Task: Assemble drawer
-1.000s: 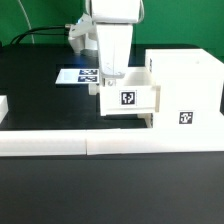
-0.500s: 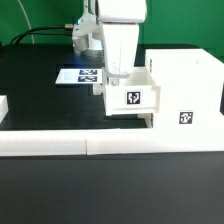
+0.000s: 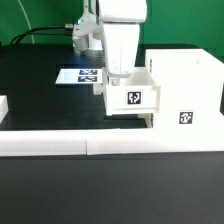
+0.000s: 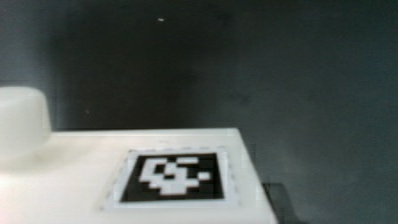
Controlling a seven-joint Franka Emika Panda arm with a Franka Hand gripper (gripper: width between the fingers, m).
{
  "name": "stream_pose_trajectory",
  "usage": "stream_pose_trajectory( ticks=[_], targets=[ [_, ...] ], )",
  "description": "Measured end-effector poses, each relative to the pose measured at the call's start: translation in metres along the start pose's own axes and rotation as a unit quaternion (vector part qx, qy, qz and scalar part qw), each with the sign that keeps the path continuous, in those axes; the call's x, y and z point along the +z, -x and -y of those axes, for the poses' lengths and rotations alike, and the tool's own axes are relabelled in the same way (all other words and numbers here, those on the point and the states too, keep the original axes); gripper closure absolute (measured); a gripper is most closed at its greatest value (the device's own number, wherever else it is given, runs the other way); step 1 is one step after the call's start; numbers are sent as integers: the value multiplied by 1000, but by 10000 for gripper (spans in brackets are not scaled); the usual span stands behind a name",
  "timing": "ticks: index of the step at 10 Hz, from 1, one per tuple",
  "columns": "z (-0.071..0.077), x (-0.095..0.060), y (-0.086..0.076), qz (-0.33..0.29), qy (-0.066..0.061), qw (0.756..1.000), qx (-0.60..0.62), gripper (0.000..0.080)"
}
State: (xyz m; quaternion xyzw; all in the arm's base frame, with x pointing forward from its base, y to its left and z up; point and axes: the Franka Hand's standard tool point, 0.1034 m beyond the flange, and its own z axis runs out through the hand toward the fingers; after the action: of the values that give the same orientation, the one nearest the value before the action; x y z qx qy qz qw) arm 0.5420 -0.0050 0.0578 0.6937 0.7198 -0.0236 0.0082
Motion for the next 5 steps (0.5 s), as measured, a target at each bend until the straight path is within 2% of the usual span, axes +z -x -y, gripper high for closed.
stream_pose_trajectory(
  ticks=[3, 5],
  targets=[
    [-3, 0, 0, 2, -3, 1000, -4, 757],
    [-4, 1, 0, 4, 6, 1000, -4, 757]
  ],
)
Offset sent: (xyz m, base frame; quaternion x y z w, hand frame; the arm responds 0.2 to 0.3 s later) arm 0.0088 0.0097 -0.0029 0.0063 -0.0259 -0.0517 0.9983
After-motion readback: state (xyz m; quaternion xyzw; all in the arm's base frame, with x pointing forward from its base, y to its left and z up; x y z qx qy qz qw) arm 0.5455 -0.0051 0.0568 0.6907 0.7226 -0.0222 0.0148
